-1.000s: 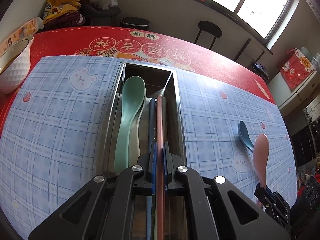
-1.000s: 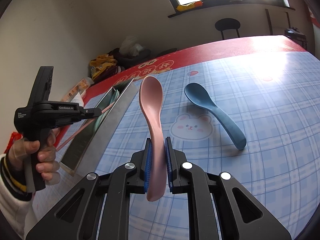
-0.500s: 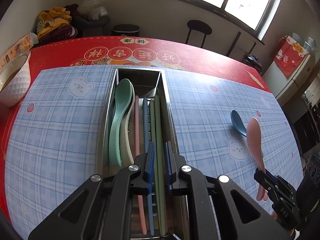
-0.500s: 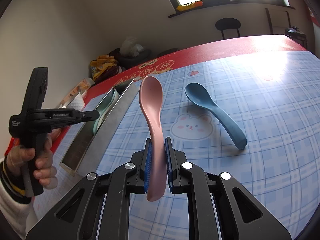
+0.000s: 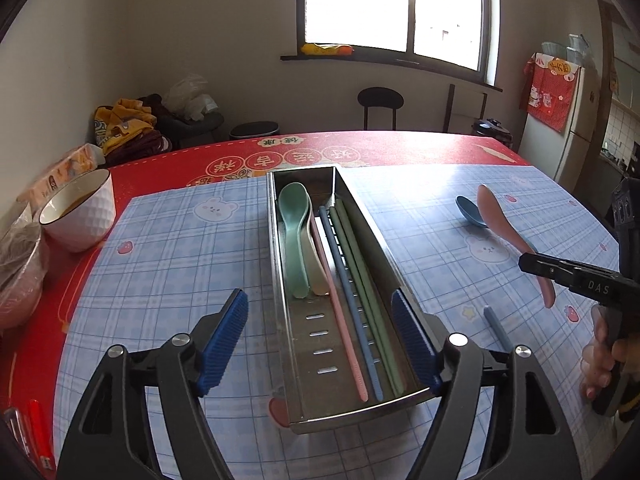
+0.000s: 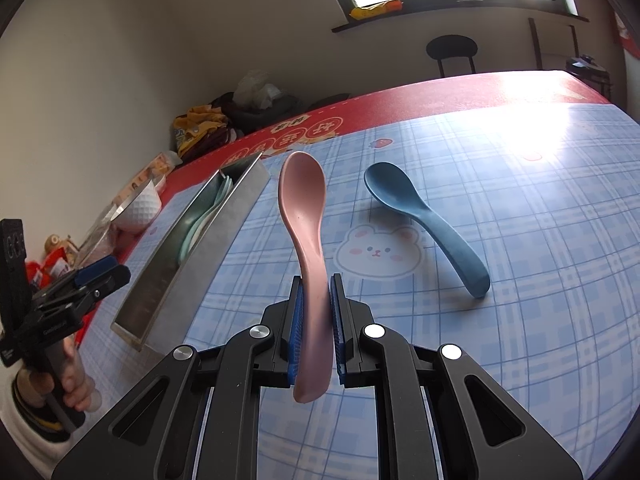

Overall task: Organize utensils
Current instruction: 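Lower the pink spoon into the steel tray and open the right gripper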

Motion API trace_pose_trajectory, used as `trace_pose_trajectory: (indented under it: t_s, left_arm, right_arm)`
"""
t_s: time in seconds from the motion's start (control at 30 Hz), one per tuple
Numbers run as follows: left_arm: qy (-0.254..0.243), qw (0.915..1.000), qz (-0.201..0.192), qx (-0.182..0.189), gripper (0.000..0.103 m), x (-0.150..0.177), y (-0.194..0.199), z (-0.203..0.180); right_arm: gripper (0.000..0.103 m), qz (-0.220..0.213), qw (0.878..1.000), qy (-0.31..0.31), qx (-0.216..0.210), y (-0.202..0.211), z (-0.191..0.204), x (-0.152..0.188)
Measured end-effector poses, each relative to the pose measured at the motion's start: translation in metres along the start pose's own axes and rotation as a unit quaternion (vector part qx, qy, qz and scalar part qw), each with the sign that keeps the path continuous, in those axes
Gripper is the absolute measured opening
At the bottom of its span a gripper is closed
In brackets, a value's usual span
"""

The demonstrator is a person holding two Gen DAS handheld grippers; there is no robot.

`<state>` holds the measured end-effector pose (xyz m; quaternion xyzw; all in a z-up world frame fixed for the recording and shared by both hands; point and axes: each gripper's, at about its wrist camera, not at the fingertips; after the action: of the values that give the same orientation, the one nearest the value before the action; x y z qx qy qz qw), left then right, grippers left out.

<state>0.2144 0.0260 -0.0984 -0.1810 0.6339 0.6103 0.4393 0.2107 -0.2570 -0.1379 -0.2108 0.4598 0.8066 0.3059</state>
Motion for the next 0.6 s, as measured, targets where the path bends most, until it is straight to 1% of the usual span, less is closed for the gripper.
trace_pose_trajectory:
  t_s: [0.03,0.13,0.2,0.33,0.43,0.53,0.6]
  left_arm:
    - [0.001,1.0000,-0.007,-0.002,0.083,0.003,0.001,0.003]
    - [0.011,0.9995,-0.027,-0.012,0.091,0.009,0.005,0.009]
    - [0.017,0.9988,-0.044,-0.016,0.093,0.011,0.008,0.012]
    - [0.021,0.9978,-0.061,-0.014,0.097,0.016,0.012,0.015]
    - [0.027,0.9981,-0.053,-0.012,0.097,0.018,0.010,0.017]
    - [0.030,0.9975,-0.062,-0.012,0.097,0.019,0.014,0.019]
    - [0.039,0.9974,-0.060,-0.002,0.097,0.020,0.014,0.023]
  right_arm:
    - [0.013,0.001,1.000,0.001,0.003,-0.001,0.000,0.000]
    - [0.013,0.005,1.000,0.006,0.011,-0.004,0.003,0.001]
    - [0.013,0.005,1.000,0.008,0.011,-0.005,0.005,0.002]
    - [0.013,0.003,1.000,0.008,0.018,-0.007,0.005,0.002]
    - [0.013,0.005,1.000,0.015,0.027,-0.010,0.008,0.003]
    - [0.013,0.004,0.999,0.020,0.042,-0.012,0.012,0.004]
    - [0.013,-0.001,0.998,0.026,0.057,-0.011,0.015,0.005]
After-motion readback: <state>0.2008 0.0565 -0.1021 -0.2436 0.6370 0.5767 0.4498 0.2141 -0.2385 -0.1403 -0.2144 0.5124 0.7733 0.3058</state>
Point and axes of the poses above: each gripper's, at about its wrist camera, not at the fingertips, and y roughly against the way its jaws point, z to its left, x to its underside, and after that the axes turned 9 degrees about -y, right-handed
